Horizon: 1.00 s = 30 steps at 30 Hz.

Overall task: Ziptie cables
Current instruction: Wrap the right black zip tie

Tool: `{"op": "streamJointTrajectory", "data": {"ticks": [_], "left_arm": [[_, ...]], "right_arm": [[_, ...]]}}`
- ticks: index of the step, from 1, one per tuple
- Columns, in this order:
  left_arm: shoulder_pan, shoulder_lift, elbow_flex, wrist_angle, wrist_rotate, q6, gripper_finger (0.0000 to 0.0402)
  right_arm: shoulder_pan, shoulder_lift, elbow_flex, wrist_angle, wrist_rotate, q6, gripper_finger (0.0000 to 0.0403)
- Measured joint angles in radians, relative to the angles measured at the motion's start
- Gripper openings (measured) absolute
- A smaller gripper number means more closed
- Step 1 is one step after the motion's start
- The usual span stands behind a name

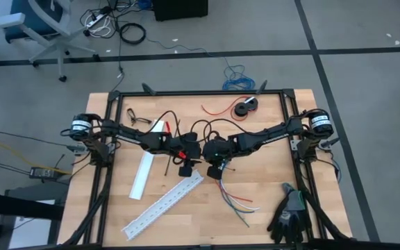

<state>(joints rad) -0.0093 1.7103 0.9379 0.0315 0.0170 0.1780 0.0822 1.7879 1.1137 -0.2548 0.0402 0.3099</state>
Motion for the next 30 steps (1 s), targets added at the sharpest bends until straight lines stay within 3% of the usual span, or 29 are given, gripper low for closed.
{"op": "streamJointTrajectory", "data": {"ticks": [14,23,30], "left_arm": [[0.0,0.015,0.0,-0.002,0.003,-0.032,0.0104],[0.0,0.017,-0.001,-0.007,0.004,-0.032,0.001],[0.0,0.017,-0.001,-0.01,0.003,-0.051,0.0004]], "right_arm": [[0.0,0.0,0.0,0.026,-0.002,-0.017,0.0],[0.0,0.0,0.0,0.032,-0.01,-0.017,0.0],[-0.001,0.0,0.0,0.035,0.002,-0.022,0.0]]}}
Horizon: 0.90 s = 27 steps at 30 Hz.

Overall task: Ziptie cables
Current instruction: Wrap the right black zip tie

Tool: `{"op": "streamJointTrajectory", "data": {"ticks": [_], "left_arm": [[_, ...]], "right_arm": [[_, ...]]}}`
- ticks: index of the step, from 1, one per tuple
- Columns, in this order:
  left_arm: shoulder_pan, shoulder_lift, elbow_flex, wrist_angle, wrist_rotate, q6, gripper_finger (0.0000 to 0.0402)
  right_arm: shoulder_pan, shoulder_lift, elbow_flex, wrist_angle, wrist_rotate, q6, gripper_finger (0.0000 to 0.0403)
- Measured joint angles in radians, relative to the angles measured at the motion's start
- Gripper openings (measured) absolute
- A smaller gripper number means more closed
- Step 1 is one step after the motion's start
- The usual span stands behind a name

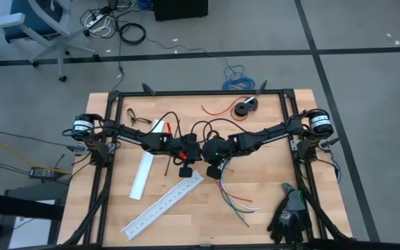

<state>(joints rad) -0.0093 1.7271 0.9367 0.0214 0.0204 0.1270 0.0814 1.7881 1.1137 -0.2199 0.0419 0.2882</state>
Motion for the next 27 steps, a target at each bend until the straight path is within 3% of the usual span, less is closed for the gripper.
{"op": "streamJointTrajectory", "data": {"ticks": [5,13,21,27], "left_arm": [[0.0,0.0,0.0,-0.035,-0.008,-0.007,0.0002],[0.001,0.0,0.0,-0.062,-0.072,-0.027,0.0001],[0.002,-0.012,-0.009,-0.035,-0.154,-0.048,0.0001],[0.021,-0.093,-0.122,0.165,-0.138,-0.076,0.0]], "right_arm": [[0.0,0.0,0.0,0.005,0.042,-0.03,0.0013],[-0.019,-0.013,0.0,-0.088,0.064,-0.021,0.0074],[0.041,-0.174,-0.008,-0.459,0.377,0.17,0.008],[0.182,-0.348,-0.15,-0.505,0.525,0.378,0.0078]]}}
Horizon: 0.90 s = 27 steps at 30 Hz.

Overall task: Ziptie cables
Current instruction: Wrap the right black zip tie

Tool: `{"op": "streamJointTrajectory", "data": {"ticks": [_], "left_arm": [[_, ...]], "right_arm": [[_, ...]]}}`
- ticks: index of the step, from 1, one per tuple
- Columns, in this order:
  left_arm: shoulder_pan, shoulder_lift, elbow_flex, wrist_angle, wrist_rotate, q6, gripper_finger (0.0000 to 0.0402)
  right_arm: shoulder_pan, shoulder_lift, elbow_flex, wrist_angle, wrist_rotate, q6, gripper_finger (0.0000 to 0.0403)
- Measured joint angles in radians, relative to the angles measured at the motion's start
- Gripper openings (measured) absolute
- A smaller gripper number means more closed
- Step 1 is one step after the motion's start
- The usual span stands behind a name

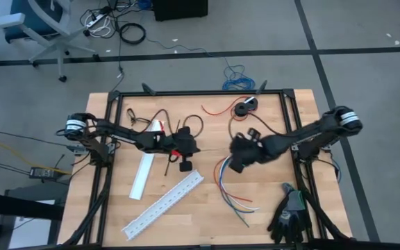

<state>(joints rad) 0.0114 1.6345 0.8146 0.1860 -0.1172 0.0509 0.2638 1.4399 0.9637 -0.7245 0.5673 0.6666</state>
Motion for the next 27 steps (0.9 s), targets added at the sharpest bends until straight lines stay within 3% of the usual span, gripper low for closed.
{"op": "streamJointTrajectory", "data": {"ticks": [4,9,12,19,27], "left_arm": [[0.008,-0.029,-0.095,0.234,0.059,-0.04,0.0],[0.008,-0.028,-0.186,0.547,0.081,-0.108,0.0],[0.008,-0.027,-0.232,0.688,0.085,-0.135,0.0],[0.008,-0.026,-0.312,0.854,0.082,-0.196,0.0],[0.008,-0.024,-0.344,0.922,0.058,-0.22,0.0]], "right_arm": [[0.079,-0.078,-0.127,0.072,0.092,0.179,0.0076],[0.107,-0.098,-0.279,0.391,0.155,0.233,0.0076],[0.107,-0.084,-0.347,0.615,0.205,0.21,0.0075],[0.123,-0.08,-0.491,1.053,0.458,0.051,0.0075],[0.1,0.002,-0.618,1.566,0.436,-0.159,0.0075]]}}
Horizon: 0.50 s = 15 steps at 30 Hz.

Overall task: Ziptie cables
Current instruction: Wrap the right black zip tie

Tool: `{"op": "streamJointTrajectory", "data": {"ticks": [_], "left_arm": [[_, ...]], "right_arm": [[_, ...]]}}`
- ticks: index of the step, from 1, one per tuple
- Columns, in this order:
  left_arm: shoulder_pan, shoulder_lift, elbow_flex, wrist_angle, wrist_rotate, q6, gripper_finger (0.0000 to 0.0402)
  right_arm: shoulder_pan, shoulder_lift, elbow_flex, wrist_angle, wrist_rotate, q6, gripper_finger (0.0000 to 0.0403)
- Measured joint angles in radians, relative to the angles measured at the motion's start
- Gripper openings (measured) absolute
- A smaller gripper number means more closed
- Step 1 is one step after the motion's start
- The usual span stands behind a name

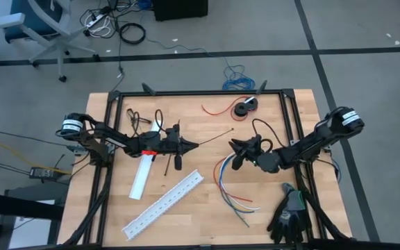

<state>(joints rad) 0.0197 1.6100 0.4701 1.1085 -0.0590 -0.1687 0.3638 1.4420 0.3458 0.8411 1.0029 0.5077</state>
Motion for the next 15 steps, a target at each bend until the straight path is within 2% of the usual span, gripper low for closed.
{"op": "streamJointTrajectory", "data": {"ticks": [3,8,12,15], "left_arm": [[0.0,0.0,-0.001,0.001,-0.005,0.0,0.0],[0.0,0.0,-0.001,0.001,-0.025,-0.001,0.0],[0.0,0.0,-0.001,0.0,-0.047,-0.001,0.0],[0.0,0.0,-0.001,-0.001,-0.048,-0.001,0.0]], "right_arm": [[-0.021,0.055,-0.018,0.18,-0.024,-0.091,0.0075],[-0.076,0.139,-0.023,0.425,-0.151,-0.214,0.0075],[-0.097,0.168,-0.023,0.542,-0.177,-0.266,0.0075],[-0.103,0.169,-0.023,0.552,-0.187,-0.275,0.0075]]}}
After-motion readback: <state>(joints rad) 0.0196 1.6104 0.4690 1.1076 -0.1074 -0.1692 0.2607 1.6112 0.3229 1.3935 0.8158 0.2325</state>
